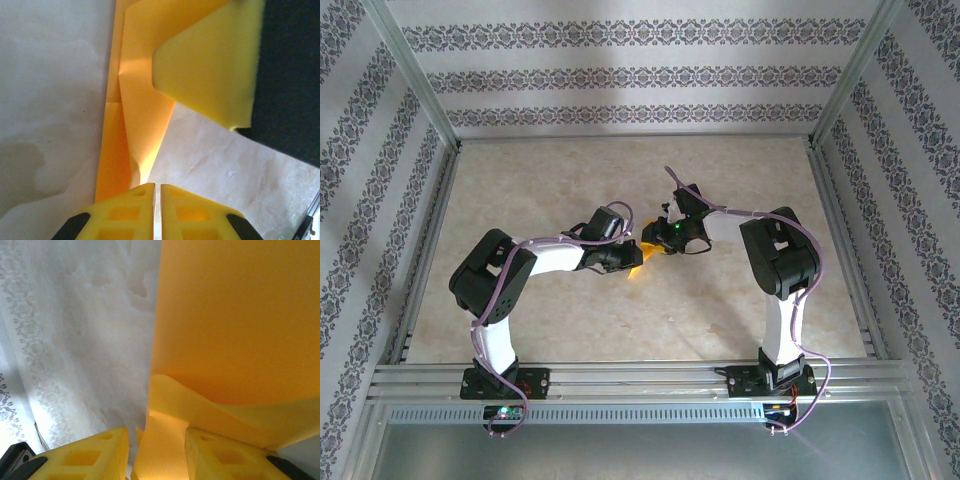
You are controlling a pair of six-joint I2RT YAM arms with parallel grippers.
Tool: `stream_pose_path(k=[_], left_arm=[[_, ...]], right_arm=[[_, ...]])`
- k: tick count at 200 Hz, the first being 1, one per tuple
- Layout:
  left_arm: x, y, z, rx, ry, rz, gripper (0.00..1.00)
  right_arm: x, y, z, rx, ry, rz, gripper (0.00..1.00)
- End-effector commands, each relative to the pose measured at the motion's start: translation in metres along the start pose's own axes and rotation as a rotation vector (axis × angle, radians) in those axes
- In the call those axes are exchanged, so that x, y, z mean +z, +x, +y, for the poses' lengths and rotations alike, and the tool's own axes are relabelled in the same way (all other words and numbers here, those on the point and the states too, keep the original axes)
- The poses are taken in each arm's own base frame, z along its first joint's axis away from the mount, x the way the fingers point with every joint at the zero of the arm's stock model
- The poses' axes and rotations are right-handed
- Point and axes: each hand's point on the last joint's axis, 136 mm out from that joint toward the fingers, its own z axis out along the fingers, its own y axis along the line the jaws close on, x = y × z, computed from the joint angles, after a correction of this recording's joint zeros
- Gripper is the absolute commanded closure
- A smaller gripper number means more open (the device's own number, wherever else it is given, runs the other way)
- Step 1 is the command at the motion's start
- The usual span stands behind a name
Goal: Fold a paper plane with a square sheet of paper (pick it up from the middle)
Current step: Fold the wing for the fifth time at the center of the table.
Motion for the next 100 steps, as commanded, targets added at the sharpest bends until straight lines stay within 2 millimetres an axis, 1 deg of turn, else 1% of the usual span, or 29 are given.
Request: stream_pose_path(k=[1,100], left_arm=[[0.006,0.015,0.015,-0.002,-0.052,0.039,0.9],[0.008,0.023,0.026,-0.007,-0.09,0.063,0.92]], right_arm=[[0.016,0.019,-0.068,0.104,0.206,0.045,0.61],[0.017,0.02,-0.07,0.107,0.21,0.051,0.61]])
